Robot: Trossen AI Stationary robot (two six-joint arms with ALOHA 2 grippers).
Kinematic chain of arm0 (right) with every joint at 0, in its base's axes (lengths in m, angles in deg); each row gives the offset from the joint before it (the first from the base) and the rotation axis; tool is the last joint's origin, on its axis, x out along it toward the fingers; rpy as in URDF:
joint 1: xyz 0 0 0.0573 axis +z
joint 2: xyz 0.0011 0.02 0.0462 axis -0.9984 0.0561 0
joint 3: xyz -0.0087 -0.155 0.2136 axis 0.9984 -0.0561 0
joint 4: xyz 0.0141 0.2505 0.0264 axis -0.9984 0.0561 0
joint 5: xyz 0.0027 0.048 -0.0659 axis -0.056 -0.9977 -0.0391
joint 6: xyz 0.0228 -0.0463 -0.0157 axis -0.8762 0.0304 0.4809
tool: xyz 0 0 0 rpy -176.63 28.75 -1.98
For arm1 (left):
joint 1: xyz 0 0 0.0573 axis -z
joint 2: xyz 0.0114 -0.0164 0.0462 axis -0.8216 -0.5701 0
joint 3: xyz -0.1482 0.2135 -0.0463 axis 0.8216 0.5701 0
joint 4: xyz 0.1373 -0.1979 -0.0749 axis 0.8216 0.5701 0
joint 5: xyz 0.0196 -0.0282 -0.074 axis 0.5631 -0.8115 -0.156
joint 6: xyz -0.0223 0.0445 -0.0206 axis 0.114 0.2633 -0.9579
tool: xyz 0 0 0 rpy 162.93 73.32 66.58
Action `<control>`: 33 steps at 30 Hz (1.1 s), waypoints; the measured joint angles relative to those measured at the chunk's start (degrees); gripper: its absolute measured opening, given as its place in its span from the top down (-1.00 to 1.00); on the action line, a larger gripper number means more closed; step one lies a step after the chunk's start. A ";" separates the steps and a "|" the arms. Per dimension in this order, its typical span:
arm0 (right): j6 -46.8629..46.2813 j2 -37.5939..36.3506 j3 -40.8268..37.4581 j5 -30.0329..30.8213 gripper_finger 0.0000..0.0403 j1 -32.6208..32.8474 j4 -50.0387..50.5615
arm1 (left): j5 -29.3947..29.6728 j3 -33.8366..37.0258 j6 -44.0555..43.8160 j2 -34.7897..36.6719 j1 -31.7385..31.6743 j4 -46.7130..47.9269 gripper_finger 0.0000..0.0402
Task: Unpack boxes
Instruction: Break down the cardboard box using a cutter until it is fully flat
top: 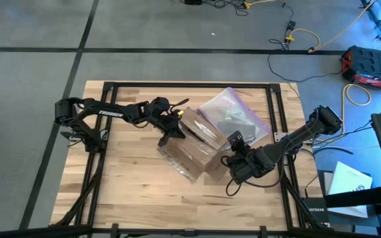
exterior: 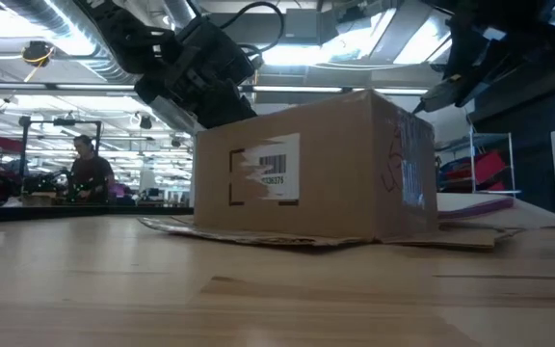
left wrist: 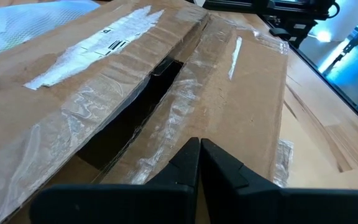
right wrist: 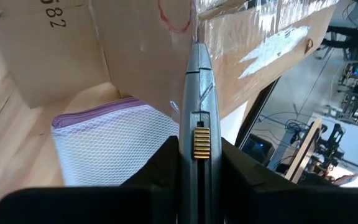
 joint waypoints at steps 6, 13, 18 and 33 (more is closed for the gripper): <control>-1.42 -0.12 0.00 -0.06 0.73 -0.14 1.28 | 0.28 0.00 -0.34 0.00 -0.02 -0.02 1.00; -3.50 -0.20 0.02 -0.10 0.73 -0.49 2.41 | 0.39 -0.02 -0.60 0.00 -0.04 -0.09 1.00; -4.65 -0.20 0.02 -0.06 0.73 -0.49 2.87 | 0.37 -0.02 -0.57 0.00 -0.04 -0.09 1.00; -7.03 -0.72 -0.18 1.33 0.73 -0.87 5.32 | -0.70 0.00 -0.03 0.07 -0.56 0.20 1.00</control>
